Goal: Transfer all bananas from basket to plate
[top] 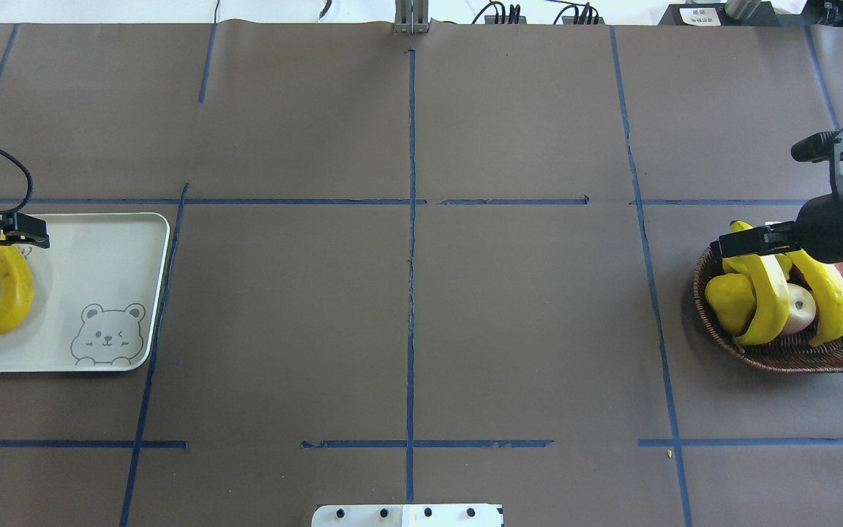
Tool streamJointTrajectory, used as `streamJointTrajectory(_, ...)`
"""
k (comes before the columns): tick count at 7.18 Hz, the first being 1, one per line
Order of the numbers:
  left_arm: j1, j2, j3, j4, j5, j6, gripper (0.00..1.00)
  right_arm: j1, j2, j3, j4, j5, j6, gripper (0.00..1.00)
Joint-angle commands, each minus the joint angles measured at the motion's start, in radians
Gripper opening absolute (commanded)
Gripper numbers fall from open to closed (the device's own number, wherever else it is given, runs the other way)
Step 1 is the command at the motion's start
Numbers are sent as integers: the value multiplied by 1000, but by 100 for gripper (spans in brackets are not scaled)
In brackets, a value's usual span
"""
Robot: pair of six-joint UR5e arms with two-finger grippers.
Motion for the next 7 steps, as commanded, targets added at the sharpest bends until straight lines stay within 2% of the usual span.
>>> streamJointTrajectory(1, -12, -136, -82, 251, -22, -2, 99, 5, -50, -30, 14, 48, -9, 100)
streamJointTrajectory(2, -12, -178, -102, 319, -22, -3, 99, 5, -70, -28, 16, 59, -9, 100)
streamJointTrajectory(4, -11, -191, -102, 322, -21, -11, 99, 3, -99, -61, 20, 88, -15, 100)
streamJointTrajectory(7, -8, -193, -102, 322, -22, -12, 99, -3, -87, -99, 22, 88, -15, 100)
